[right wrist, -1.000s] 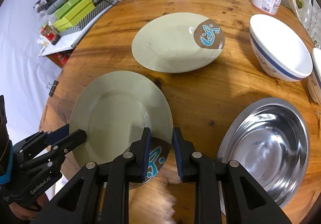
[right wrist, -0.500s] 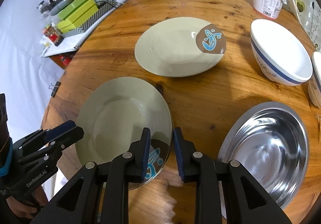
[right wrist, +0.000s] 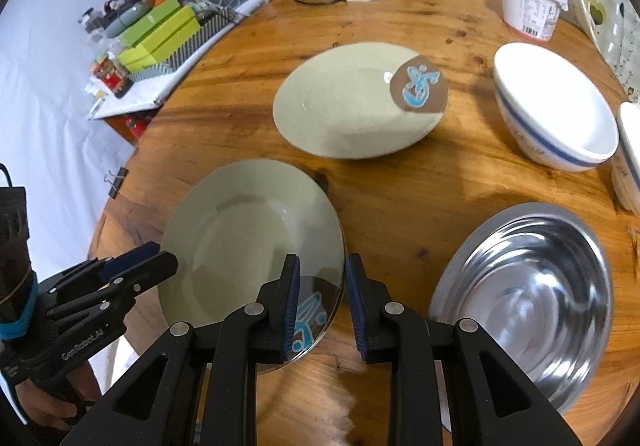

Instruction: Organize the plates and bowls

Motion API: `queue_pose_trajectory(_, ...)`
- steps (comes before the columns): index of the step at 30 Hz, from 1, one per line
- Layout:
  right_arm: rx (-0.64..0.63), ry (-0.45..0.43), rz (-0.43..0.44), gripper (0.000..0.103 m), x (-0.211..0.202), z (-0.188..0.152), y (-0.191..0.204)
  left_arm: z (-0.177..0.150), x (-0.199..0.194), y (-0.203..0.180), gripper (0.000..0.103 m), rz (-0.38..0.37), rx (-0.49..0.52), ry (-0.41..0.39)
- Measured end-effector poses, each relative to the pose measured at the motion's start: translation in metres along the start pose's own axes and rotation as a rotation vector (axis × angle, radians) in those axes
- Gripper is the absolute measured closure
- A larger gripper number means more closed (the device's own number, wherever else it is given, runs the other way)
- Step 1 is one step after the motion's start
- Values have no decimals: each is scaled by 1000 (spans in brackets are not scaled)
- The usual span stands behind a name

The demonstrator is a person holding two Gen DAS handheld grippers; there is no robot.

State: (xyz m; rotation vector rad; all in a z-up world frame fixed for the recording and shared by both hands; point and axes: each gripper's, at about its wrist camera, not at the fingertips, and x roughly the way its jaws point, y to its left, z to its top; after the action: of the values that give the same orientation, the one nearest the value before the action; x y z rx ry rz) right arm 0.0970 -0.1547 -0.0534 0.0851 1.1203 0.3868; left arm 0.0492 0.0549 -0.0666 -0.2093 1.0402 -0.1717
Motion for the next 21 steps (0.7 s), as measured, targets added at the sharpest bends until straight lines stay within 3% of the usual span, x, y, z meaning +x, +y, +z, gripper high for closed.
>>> queue_pose_trajectory(7, -16, -76, 11, 78, -29, 3, -1, 9, -13, -3, 72, -14, 16, -40)
queue_pose_trajectory(14, -12, -105, -16, 67, -43, 3, -5, 18, -16, -12, 72, -44, 49, -50)
queue_pose_trajectory(21, -8, -124, -37, 66, -53, 2, -9, 27, -17, -21, 72, -61, 81, -57)
